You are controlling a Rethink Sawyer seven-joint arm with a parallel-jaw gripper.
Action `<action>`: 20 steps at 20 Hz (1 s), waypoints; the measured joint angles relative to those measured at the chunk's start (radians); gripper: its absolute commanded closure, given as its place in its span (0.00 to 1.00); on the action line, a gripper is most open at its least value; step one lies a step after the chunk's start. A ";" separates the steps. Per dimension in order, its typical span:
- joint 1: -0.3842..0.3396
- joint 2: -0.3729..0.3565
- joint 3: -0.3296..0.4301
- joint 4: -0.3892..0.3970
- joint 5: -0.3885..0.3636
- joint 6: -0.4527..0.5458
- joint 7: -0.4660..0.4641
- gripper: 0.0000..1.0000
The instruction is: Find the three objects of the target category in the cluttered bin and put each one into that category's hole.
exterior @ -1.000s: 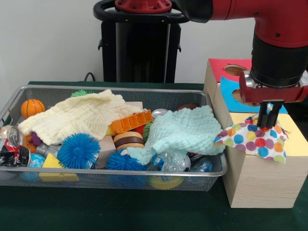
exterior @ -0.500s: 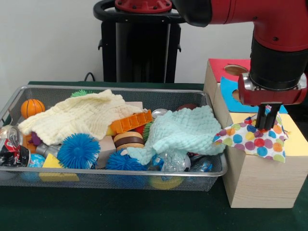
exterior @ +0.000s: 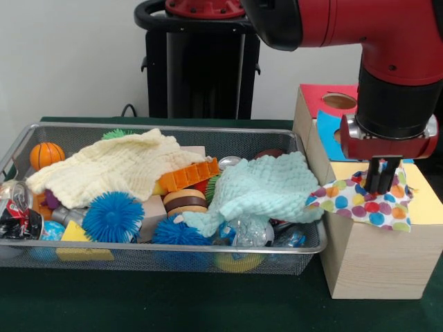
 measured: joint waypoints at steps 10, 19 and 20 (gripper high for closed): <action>0.000 0.007 0.000 0.000 -0.003 -0.034 0.000 1.00; 0.003 0.007 0.000 0.005 -0.003 -0.072 0.000 1.00; 0.003 0.007 0.000 0.006 -0.003 -0.074 0.000 1.00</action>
